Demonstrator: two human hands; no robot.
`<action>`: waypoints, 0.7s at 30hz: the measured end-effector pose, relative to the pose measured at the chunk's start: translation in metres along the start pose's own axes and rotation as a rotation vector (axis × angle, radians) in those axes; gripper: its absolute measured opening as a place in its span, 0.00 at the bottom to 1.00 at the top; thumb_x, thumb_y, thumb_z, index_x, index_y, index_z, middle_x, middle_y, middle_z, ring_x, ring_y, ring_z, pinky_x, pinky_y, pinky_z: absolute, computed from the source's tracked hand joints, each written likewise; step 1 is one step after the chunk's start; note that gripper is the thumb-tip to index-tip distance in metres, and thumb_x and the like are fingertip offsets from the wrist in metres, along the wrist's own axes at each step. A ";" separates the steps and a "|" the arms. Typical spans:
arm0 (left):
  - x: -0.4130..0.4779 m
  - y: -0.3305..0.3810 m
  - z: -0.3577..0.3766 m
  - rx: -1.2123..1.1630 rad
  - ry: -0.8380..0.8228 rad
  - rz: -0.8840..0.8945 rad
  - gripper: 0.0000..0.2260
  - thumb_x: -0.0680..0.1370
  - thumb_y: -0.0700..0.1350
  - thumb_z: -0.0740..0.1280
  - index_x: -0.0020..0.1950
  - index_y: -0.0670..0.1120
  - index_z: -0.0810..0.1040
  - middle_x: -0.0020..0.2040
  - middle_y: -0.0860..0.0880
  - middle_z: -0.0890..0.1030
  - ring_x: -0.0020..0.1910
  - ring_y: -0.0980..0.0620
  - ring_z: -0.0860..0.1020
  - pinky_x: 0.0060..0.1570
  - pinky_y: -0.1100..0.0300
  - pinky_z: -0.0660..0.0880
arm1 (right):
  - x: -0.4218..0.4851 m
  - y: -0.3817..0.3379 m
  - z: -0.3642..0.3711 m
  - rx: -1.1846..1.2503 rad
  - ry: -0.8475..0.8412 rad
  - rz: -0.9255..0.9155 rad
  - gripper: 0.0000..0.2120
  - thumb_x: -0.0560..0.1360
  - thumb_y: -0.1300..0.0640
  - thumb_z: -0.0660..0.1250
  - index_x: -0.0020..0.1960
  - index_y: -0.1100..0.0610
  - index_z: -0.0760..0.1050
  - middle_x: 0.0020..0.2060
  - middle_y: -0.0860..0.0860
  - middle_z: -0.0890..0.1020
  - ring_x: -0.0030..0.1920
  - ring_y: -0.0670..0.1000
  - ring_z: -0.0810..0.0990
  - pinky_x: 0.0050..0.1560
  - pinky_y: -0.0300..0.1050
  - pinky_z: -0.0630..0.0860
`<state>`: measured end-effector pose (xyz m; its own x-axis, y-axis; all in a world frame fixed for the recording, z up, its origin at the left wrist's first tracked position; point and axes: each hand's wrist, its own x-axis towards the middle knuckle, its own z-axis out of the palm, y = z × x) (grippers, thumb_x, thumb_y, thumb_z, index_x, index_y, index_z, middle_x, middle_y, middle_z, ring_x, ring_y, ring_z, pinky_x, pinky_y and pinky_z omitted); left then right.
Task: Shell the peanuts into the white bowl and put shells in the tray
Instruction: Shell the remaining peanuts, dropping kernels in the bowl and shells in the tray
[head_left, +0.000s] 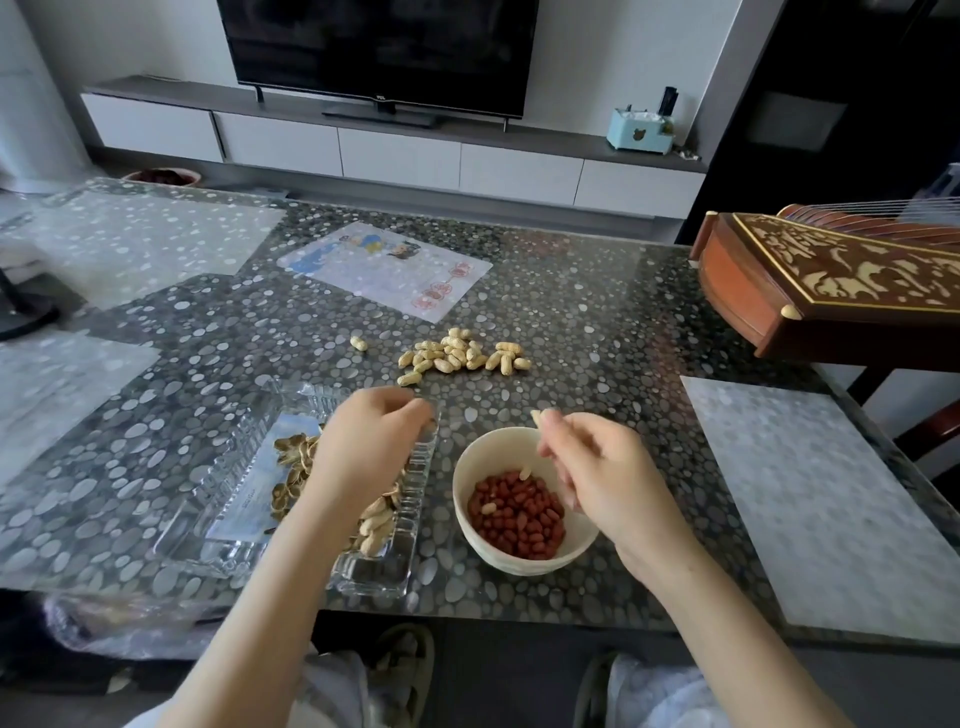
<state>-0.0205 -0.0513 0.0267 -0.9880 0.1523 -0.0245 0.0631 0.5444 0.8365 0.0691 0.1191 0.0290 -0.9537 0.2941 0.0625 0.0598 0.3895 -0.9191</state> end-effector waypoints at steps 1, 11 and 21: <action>0.004 -0.006 -0.007 0.054 0.060 -0.019 0.13 0.76 0.44 0.63 0.34 0.38 0.74 0.28 0.46 0.70 0.27 0.50 0.64 0.32 0.58 0.60 | 0.003 -0.002 0.007 -0.106 -0.003 -0.100 0.16 0.77 0.46 0.62 0.36 0.55 0.76 0.23 0.43 0.73 0.25 0.43 0.71 0.30 0.38 0.69; 0.025 -0.038 -0.037 0.361 0.222 -0.092 0.09 0.77 0.49 0.66 0.45 0.43 0.77 0.35 0.48 0.78 0.35 0.47 0.76 0.31 0.59 0.68 | 0.040 -0.025 0.080 -0.756 -0.138 -0.460 0.13 0.78 0.46 0.64 0.58 0.49 0.80 0.44 0.48 0.80 0.47 0.50 0.76 0.43 0.42 0.68; 0.018 -0.024 -0.042 0.071 0.340 0.064 0.04 0.79 0.45 0.62 0.46 0.48 0.74 0.29 0.52 0.74 0.26 0.53 0.70 0.27 0.61 0.62 | 0.138 0.010 0.042 -0.947 0.025 0.091 0.10 0.77 0.65 0.62 0.44 0.56 0.81 0.48 0.55 0.82 0.50 0.57 0.79 0.46 0.45 0.75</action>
<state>-0.0454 -0.0963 0.0287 -0.9714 -0.0889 0.2204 0.1243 0.6003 0.7900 -0.0739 0.1273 0.0120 -0.9279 0.3720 0.0245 0.3575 0.9065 -0.2246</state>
